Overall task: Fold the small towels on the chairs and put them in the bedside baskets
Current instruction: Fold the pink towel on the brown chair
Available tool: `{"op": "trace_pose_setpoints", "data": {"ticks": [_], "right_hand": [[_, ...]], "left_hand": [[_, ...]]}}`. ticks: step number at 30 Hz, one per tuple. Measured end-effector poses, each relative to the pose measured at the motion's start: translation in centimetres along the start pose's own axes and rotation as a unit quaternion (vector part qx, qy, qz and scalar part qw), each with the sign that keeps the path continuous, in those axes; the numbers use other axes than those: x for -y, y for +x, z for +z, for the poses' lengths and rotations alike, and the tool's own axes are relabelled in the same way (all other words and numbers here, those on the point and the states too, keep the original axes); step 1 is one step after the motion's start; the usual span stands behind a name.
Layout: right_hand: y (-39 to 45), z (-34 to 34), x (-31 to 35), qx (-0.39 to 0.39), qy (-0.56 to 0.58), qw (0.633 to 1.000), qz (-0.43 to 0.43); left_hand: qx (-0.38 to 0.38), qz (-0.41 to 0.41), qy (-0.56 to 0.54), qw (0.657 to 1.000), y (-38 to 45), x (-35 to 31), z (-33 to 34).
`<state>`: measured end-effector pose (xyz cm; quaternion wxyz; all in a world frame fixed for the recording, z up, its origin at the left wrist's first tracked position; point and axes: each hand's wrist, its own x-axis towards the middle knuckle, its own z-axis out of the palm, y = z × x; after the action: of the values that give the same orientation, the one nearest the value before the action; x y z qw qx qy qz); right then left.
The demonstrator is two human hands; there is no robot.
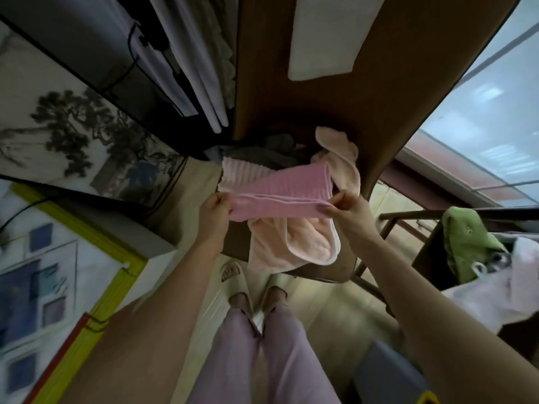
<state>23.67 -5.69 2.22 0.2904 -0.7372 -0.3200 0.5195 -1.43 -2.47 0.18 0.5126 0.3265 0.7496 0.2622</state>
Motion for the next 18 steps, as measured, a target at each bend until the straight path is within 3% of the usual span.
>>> {"op": "trace_pose_setpoints", "data": {"ticks": [7, 12, 18], "right_hand": [[-0.2, 1.3, -3.8, 0.084, -0.180, 0.980, -0.029], [0.8, 1.8, -3.3, 0.085, -0.189, 0.976, -0.065], [1.6, 1.0, -3.0, 0.114, -0.196, 0.973, -0.040]], "left_hand": [[0.023, -0.002, 0.107, 0.994, -0.4, 5.2, -0.4], [0.068, 0.034, 0.108, 0.991, -0.6, 7.4, 0.1], [0.085, 0.033, 0.119, 0.989, -0.4, 8.4, 1.2]]}}
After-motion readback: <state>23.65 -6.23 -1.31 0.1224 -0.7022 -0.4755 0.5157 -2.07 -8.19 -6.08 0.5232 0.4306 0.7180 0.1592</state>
